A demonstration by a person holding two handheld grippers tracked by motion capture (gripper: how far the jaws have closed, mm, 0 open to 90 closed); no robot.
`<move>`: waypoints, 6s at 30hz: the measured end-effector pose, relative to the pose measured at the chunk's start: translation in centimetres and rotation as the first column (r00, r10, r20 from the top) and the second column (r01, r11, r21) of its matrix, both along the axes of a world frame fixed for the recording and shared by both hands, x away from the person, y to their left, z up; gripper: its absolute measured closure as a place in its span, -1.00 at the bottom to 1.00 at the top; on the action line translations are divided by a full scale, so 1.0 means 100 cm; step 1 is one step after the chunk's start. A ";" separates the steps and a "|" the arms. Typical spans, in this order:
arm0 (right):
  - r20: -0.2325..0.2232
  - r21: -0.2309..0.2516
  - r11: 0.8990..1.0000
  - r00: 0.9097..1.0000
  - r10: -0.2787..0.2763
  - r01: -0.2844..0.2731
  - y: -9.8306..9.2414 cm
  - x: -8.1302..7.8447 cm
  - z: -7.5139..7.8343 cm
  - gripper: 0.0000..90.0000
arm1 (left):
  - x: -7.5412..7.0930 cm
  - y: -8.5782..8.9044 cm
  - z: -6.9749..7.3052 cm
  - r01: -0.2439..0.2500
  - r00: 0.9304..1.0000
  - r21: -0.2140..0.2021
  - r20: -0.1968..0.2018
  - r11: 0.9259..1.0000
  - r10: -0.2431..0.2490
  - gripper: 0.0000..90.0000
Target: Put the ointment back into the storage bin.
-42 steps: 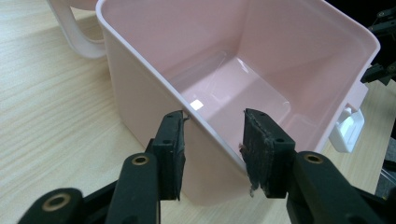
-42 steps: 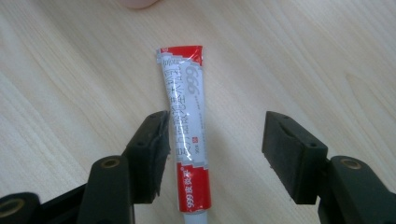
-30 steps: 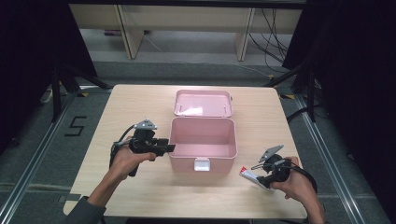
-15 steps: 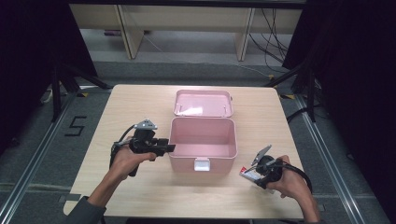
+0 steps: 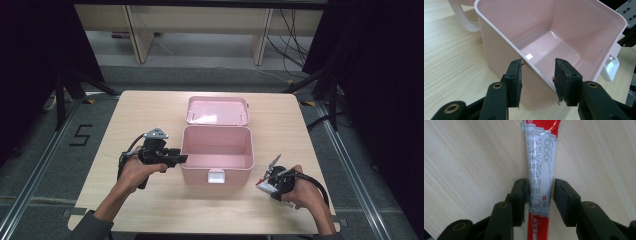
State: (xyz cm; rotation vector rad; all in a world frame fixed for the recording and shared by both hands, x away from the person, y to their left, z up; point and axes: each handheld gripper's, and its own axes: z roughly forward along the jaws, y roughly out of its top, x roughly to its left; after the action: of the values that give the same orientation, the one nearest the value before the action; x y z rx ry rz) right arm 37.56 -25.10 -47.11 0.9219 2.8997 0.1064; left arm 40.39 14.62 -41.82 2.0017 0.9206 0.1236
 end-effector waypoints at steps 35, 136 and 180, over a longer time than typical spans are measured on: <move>-0.035 0.053 0.999 0.999 0.009 -0.008 -0.006 0.005 -0.001 0.54 | 0.000 -0.001 0.000 0.003 1.000 -0.003 -0.003 1.000 -0.003 0.27; 0.157 0.039 0.946 0.937 0.313 -0.322 0.128 0.044 0.156 0.55 | 0.001 0.000 0.001 0.005 1.000 0.010 0.004 1.000 -0.005 0.26; 0.006 0.012 0.929 0.929 0.369 -0.369 0.145 0.053 0.098 0.55 | 0.001 0.000 0.000 0.003 1.000 0.008 0.004 1.000 -0.003 0.26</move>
State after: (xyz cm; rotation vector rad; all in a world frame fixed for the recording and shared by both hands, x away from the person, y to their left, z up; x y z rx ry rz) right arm 42.81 -10.56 -37.34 0.3633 3.0341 0.1539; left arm 40.50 14.58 -41.77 2.0094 0.9161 0.1294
